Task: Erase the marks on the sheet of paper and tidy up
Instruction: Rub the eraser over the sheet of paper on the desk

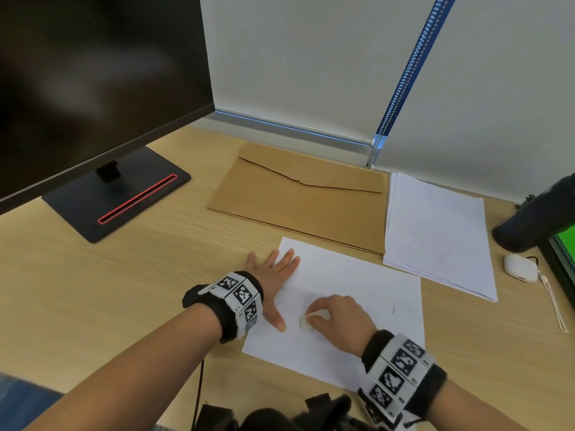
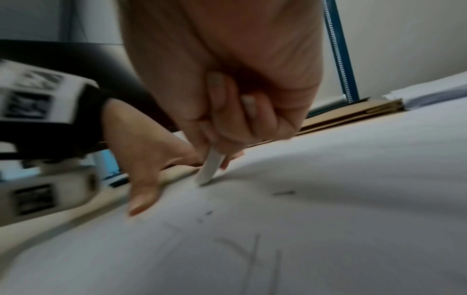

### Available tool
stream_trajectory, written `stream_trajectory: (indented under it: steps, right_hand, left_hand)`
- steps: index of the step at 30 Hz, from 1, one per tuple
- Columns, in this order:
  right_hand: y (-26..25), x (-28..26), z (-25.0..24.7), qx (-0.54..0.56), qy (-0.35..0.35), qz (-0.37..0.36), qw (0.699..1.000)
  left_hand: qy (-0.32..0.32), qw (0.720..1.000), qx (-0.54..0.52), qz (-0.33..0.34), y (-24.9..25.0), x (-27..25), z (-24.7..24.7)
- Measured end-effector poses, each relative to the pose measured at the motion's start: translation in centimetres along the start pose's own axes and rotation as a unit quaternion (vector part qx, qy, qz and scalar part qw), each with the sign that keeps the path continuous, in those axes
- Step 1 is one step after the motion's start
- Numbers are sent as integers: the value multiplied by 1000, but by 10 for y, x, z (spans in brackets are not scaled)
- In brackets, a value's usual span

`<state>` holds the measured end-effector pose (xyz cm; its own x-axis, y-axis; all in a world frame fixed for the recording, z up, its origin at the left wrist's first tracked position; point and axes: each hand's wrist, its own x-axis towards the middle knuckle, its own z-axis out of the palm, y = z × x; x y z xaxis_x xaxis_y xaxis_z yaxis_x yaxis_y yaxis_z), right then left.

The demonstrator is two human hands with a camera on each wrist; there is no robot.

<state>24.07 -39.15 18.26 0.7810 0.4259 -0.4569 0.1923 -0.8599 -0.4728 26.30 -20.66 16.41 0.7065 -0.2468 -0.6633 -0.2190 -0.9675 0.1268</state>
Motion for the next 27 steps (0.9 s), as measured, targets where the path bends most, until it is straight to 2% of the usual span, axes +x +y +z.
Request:
stream_trajectory:
  steps: [5, 7, 10, 12, 17, 22, 26, 27]
  right_hand:
    - [-12, 27, -9, 62, 98, 34, 993]
    - [-9, 17, -3, 36, 71, 19, 997]
    - [-5, 0, -1, 11, -10, -1, 1000]
    - [-12, 8, -8, 30, -7, -8, 999]
    - [-32, 36, -6, 80, 87, -4, 993]
    - [-25, 17, 0, 59, -19, -51, 997]
    - [-31, 32, -5, 81, 79, -30, 993]
    - [-31, 30, -3, 80, 84, -32, 993]
  left_hand:
    - [-2, 1000, 8, -5, 2, 0, -2]
    - [0, 1000, 7, -4, 1, 0, -2]
    - [2, 1000, -2, 0, 0, 0, -1]
    - [0, 1000, -3, -1, 0, 0, -1]
    - [2, 1000, 7, -5, 3, -2, -2]
    - [4, 1000, 2, -3, 1, -1, -1]
    - [5, 1000, 1, 0, 2, -2, -2]
    - [7, 1000, -1, 0, 2, -3, -2]
